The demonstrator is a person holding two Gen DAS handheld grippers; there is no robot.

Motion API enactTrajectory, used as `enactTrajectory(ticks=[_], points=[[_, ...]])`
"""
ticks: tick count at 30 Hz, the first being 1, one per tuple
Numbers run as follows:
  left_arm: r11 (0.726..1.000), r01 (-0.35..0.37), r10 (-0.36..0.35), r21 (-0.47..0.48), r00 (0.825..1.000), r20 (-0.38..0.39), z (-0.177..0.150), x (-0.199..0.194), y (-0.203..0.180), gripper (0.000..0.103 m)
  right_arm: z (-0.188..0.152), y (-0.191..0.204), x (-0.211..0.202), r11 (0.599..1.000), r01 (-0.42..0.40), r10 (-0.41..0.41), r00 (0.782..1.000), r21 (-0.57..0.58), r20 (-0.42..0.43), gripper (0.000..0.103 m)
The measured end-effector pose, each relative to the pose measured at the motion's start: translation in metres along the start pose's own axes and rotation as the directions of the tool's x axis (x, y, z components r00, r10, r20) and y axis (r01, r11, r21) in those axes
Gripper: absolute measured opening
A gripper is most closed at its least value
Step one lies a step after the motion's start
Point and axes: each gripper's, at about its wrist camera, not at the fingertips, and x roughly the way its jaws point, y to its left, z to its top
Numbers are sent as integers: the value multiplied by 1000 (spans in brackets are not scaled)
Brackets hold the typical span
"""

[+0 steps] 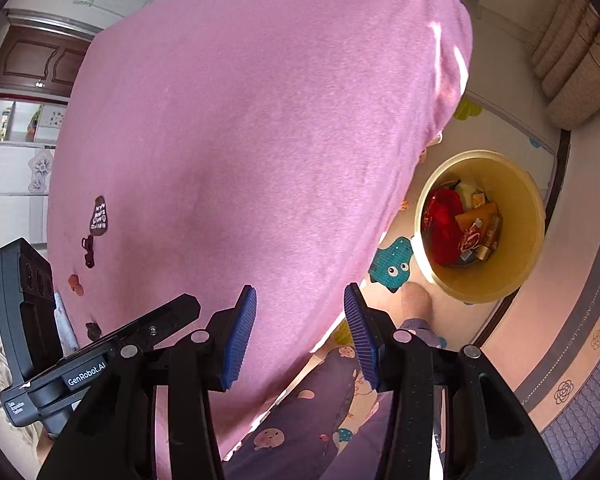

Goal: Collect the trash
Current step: 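Return both tools over the bed toward the ribbon bow and brown sock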

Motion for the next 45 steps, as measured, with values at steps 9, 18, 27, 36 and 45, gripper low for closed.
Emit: enactTrajectory(ticks=[9,18,27,36,45], points=[[991,-5,18,-134,995,95,-10,-62,140,66,-27,137,58,986,-14,7,999,-167,-47,45],[960,16,38,-279,982,185,-13,-107,249,66,-35,251,108,947,-26,-4,996,-321,-93,45],[922,54,42,-383,970,237,20,-130,315,66,-2,341,146,901,-39,-16,992,-432,-123,45],[895,33,82,-445,968,237,73,-143,372,67,40,401,197,877,-59,-25,985,-476,-170,45],[871,1,116,-492,971,208,120,-137,431,67,77,447,257,872,-50,-63,975,-486,-214,45]])
